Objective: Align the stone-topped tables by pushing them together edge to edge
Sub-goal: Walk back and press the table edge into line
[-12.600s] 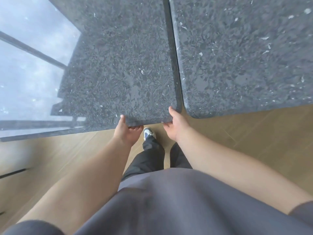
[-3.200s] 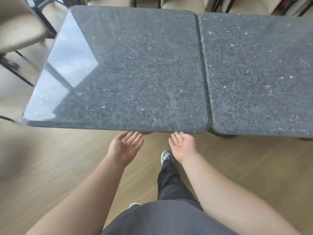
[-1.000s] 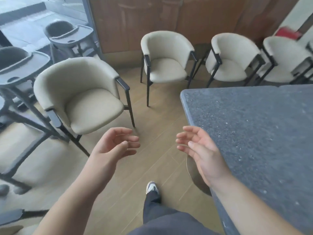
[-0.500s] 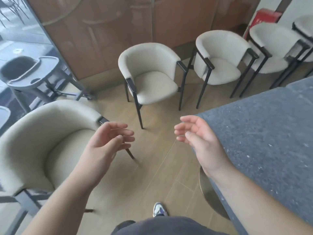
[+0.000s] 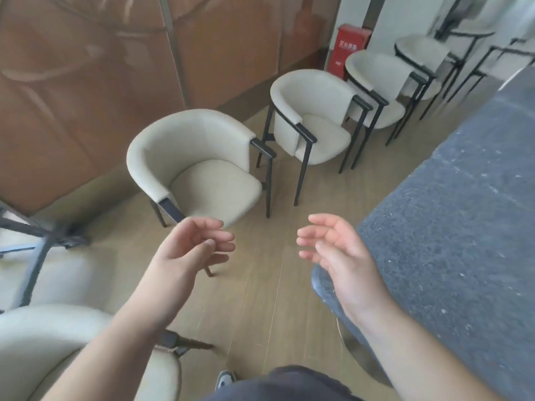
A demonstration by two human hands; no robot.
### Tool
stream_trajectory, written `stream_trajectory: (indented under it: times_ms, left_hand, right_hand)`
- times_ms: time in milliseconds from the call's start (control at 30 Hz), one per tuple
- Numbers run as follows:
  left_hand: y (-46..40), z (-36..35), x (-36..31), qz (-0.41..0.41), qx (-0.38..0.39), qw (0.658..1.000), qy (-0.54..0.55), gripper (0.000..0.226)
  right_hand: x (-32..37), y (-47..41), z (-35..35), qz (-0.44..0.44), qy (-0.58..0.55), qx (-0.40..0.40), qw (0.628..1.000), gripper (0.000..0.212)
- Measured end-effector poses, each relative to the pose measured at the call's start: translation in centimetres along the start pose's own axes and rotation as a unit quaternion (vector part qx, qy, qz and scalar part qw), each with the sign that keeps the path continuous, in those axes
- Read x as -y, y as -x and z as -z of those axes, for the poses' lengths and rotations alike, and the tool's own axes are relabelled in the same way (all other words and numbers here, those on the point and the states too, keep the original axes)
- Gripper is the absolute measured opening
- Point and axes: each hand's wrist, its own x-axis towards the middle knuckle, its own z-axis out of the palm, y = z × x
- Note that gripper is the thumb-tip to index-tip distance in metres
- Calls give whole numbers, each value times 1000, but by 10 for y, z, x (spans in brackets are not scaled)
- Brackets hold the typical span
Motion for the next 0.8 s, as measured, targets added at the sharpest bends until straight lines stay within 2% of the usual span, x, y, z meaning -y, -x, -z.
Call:
stream_trajectory:
  times_ms: [200,433,567,667,800]
  left_hand:
    - [-127,-43,-25,0,154,988,-7,31]
    - [-261,-138,-23,-4,304,953,-3,27]
    - [-337,-179,-29,0,345,939,-11,27]
    - [-388,-199,-35,-7,362,932,-21,28]
    - [-438,-222,-31,2,380,925,-14,36]
  right_hand:
    - [18,-54,14,23,-1,-138,990,36]
    - [12,-136,72,40,-12,-284,958,32]
    - [14,-199,100,26,-11,-326,945,31]
    - [23,-240,112,13,4,-333,943,39]
    - [34,-274,122,16,-1,-357,934,39]
